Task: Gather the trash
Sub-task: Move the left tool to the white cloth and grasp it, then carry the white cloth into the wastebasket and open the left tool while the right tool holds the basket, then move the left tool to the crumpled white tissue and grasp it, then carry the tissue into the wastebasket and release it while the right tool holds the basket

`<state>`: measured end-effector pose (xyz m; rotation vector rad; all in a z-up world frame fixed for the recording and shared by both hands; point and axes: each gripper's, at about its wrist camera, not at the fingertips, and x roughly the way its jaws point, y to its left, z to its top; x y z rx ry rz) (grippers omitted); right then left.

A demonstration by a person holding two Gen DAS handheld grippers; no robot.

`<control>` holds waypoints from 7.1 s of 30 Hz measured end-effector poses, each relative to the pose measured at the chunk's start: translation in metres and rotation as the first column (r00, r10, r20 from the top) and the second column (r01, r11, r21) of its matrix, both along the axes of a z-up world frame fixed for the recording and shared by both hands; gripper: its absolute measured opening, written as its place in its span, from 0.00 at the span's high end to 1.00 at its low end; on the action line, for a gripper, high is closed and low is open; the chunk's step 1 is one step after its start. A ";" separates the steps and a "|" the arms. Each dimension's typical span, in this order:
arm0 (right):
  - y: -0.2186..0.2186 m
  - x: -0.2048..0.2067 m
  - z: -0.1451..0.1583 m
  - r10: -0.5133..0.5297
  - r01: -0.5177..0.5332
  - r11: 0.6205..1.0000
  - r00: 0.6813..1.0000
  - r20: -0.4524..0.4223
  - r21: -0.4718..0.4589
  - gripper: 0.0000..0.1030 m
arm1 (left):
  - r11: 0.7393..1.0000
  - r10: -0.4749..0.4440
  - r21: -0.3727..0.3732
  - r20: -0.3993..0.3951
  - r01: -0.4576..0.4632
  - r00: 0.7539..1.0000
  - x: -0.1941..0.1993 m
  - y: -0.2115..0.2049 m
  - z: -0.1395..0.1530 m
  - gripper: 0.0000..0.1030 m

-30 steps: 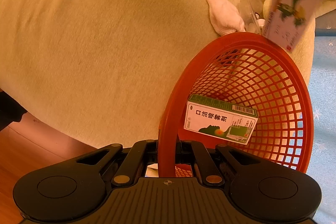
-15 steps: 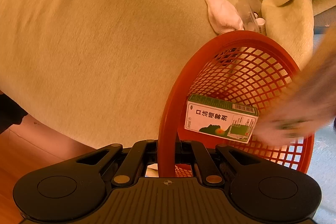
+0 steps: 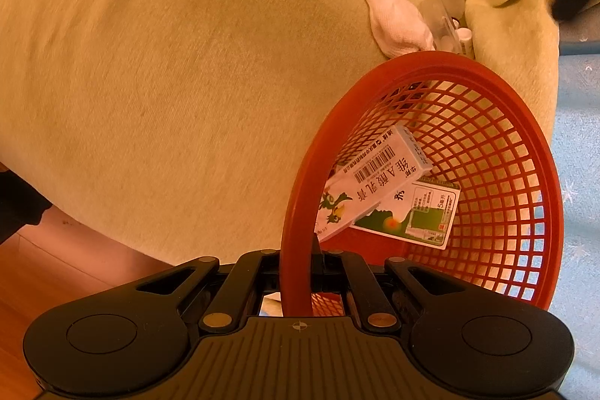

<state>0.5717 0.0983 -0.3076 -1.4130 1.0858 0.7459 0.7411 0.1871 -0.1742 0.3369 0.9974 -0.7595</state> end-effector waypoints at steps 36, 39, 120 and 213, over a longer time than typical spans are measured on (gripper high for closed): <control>0.001 0.001 0.004 -0.023 0.024 1.000 0.999 -0.024 0.010 0.99 | 0.981 0.008 0.191 0.092 -0.026 0.996 0.052 -0.005 -0.178 0.36; 0.001 0.002 0.004 -0.025 0.025 1.000 0.999 -0.026 0.011 0.99 | 0.975 -0.015 0.220 0.098 -0.007 0.995 0.055 -0.010 -0.185 0.43; 0.000 -0.001 0.001 -0.017 0.016 1.000 1.000 -0.006 -0.025 0.99 | 0.996 0.084 -0.008 0.013 -0.084 0.996 0.000 0.021 -0.008 0.85; 0.013 0.000 0.006 -0.010 0.009 0.999 1.000 -0.016 -0.036 0.99 | 0.974 0.207 0.089 0.037 -0.209 0.978 0.019 0.062 -0.046 0.72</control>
